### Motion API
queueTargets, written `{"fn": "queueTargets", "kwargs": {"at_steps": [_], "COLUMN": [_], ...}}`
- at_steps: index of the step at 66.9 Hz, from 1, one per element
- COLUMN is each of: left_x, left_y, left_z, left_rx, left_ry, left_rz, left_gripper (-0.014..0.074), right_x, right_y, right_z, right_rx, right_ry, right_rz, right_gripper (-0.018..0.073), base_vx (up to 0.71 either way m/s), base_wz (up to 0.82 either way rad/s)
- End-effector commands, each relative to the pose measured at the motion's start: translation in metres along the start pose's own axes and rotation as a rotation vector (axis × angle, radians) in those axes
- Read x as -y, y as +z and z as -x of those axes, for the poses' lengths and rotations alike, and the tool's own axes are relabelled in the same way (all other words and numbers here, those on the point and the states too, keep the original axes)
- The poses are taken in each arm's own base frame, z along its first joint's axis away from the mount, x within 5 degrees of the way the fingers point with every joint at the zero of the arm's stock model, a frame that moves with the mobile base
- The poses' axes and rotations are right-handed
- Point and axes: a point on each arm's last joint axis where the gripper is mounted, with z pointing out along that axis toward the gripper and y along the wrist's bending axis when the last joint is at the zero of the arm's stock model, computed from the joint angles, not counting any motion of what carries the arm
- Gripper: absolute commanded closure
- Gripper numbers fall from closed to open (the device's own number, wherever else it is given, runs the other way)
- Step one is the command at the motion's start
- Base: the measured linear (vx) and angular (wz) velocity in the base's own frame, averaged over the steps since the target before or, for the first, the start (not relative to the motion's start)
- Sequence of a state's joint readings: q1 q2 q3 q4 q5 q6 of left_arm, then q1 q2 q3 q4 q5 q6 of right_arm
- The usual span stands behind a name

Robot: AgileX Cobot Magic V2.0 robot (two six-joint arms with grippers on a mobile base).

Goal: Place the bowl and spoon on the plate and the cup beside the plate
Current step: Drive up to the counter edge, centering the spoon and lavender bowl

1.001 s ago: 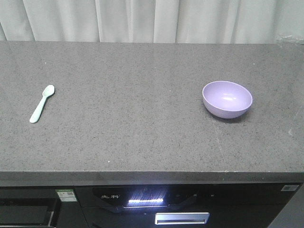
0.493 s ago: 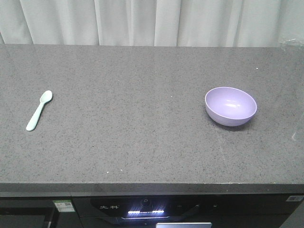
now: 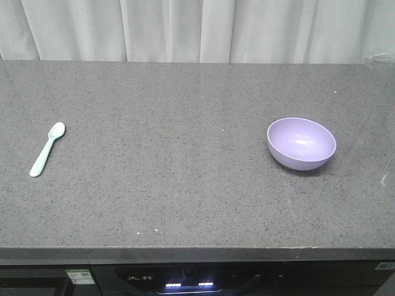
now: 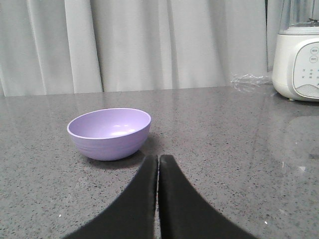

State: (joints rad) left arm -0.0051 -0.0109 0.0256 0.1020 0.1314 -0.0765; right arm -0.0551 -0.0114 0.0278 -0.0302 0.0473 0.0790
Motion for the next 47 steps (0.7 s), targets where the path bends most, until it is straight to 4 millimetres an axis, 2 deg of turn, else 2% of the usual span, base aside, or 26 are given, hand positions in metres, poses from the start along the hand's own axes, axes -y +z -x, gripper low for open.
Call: {"fn": "queueTargets", "kwargs": {"at_steps": [1,47], "left_x": [0.0003,0.0003], "left_y": [-0.0010,-0.0010], "left_z": [0.0088,0.0088], "left_rx": [0.077,0.077], "left_ry": [-0.007,-0.007], "left_rz": [-0.004,-0.004], "left_gripper": [0.0603,0.0603], "right_x": [-0.0004,-0.0004], "right_y": [-0.0009,-0.0009], "right_z": [0.0055,0.0056], "right_rx": [0.076,0.077], "right_ry": [-0.006,-0.006], "right_rz": [0.004,0.005], "right_gripper": [0.0562,0.0562], "base_vx": [0.03,0.02], "base_wz": [0.00,0.00]}}
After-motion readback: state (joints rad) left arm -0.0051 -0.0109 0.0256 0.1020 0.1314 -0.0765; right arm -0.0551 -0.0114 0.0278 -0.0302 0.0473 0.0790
